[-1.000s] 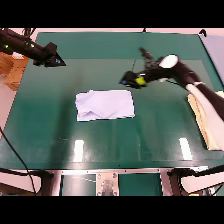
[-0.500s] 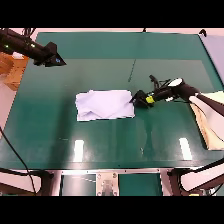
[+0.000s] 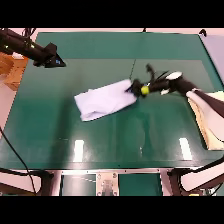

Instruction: Fold the shirts.

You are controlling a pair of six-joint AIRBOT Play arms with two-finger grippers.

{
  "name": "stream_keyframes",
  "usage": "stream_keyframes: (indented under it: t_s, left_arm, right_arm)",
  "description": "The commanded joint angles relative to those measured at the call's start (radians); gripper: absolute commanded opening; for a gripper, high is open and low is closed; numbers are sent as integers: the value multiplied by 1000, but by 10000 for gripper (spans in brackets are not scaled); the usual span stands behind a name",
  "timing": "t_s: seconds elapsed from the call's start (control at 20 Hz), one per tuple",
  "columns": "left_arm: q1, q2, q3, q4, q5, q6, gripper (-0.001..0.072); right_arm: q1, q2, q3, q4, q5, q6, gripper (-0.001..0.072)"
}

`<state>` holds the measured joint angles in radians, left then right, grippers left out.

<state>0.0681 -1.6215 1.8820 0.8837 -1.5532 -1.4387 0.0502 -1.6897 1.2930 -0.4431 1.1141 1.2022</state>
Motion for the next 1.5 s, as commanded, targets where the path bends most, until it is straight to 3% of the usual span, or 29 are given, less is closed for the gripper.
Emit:
stream_keyframes:
  t_s: [0.0,0.25,0.6,1.0,1.45]
  left_arm:
    - [0,1,1,0,-6,0,26]
    - [0,1,1,0,-8,0,26]
    - [0,1,1,0,-6,0,26]
    - [0,1,1,0,16,0,26]
    - [0,1,1,0,16,8,26]
  right_arm:
    - [-105,115,144,20,59,33,13]
    - [-432,178,363,3,159,153,12]
    - [-917,164,407,-27,158,189,13]
    - [-1188,162,407,-204,344,263,12]
    - [-1202,194,322,-866,642,520,13]
